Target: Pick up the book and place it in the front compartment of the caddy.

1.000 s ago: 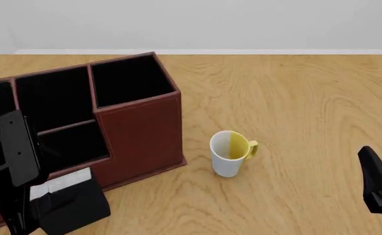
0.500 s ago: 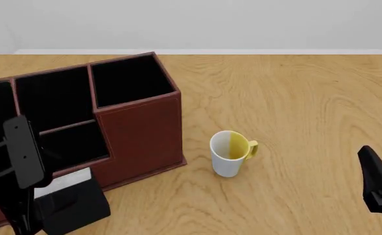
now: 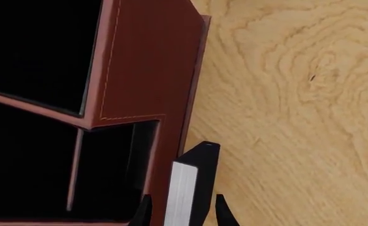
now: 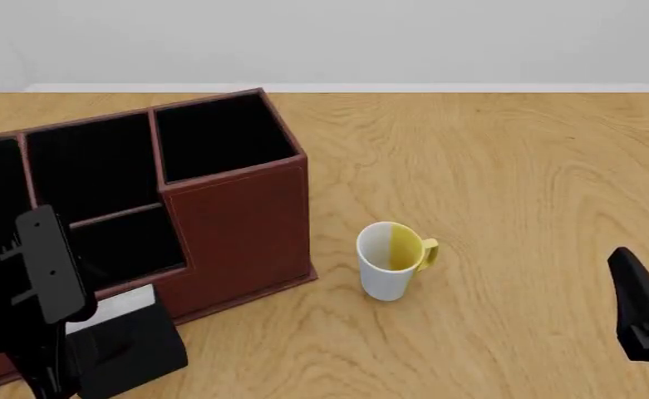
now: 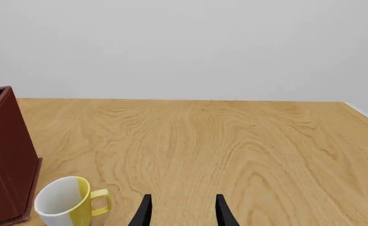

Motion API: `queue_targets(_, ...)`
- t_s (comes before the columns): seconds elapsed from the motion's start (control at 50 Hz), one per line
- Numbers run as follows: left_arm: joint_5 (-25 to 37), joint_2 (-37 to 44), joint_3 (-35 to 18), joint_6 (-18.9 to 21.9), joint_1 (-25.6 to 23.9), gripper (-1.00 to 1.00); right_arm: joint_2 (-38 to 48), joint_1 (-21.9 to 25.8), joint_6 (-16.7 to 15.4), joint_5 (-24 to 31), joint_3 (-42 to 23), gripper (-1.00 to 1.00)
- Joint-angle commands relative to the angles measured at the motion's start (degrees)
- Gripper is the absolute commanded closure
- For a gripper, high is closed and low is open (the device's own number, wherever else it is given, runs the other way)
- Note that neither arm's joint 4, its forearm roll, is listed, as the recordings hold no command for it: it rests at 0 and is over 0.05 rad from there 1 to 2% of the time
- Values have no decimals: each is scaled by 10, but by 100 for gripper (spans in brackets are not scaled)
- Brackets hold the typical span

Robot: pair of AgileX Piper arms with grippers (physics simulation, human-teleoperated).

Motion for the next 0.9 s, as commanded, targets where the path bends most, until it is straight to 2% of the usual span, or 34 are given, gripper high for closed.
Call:
queue_targets(0.02, -9, 4, 7, -1, 7, -100, 0, 0, 0, 0, 0, -100)
queue_targets(0.3, -16, 5, 15, -5, 14, -100, 4, 0, -1, -2, 0, -100)
queue_targets(0.46, -32, 9, 35, 7, 23, -100, 6, 0, -1, -4, 0, -100)
queue_targets(0.56, -33, -13, 37, 9, -2, -100, 5, -1, -1, -3, 0, -100)
queue_targets(0.58, -30, -22, 32, 9, -12, 100, 4, -1, -1, -3, 0, -100)
queue_targets(0.66, -15, -52, 14, 11, -42, 100, 0, -1, -1, 0, 0, -100)
queue_targets(0.7, -23, -62, 10, 32, -33, 100, 0, -1, -1, 0, 0, -100)
queue_targets(0.76, -15, -87, 5, 56, -44, 100, 0, -2, 0, 1, 0, -100)
queue_targets(0.8, -6, -96, -5, 55, -57, 100, -3, -2, 0, 2, 0, -100)
queue_targets(0.9, 8, -118, -28, 84, -67, 100, -5, -2, 0, 5, 0, -100)
